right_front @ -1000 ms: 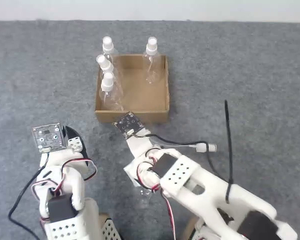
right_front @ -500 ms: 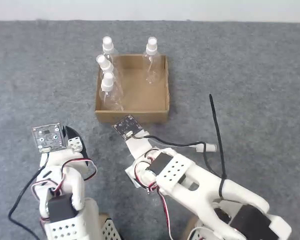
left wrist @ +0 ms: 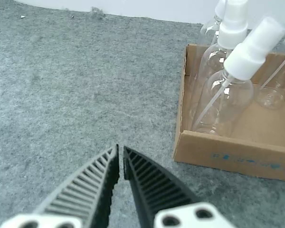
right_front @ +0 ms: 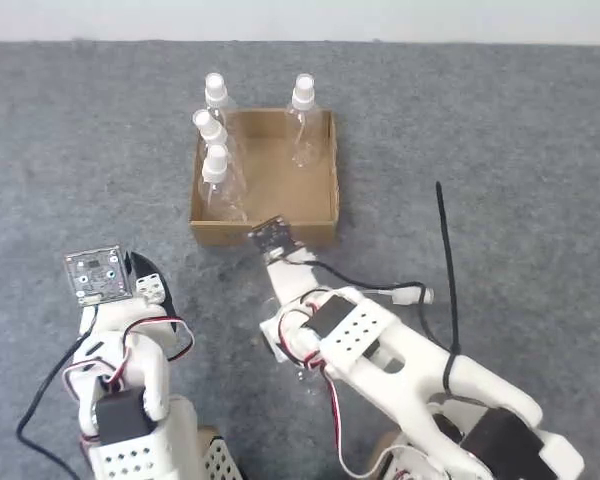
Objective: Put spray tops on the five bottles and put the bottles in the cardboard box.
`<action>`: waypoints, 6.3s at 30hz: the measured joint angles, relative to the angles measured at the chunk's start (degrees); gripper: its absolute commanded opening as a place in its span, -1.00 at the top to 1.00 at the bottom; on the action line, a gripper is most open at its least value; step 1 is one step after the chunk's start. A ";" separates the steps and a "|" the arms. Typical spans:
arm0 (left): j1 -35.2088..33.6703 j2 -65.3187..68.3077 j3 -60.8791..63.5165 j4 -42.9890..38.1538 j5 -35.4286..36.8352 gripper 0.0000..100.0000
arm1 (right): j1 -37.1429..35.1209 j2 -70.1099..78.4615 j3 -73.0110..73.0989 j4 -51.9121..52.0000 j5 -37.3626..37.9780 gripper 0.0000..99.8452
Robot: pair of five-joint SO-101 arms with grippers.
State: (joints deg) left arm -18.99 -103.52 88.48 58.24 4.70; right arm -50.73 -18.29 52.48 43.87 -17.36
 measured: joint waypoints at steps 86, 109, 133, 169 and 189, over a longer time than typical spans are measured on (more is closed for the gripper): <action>0.00 0.00 0.00 -0.09 0.00 0.97 | 36.04 -22.15 11.52 19.08 -51.60 0.51; 0.00 0.00 0.00 -0.09 0.00 0.97 | 36.04 -22.15 1.58 28.04 -56.09 0.43; 0.00 0.00 1.23 -1.05 0.00 0.97 | 36.04 -22.15 -11.69 31.03 -47.12 0.44; 0.00 0.00 2.55 -3.60 0.00 0.97 | 37.45 -22.15 -22.86 33.49 -9.76 0.44; 0.00 0.00 2.55 -3.60 0.00 0.97 | 25.41 -22.15 -22.86 42.64 38.77 0.44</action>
State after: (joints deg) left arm -18.99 -103.52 91.03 54.64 4.70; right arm -25.32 -40.44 29.63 86.51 21.41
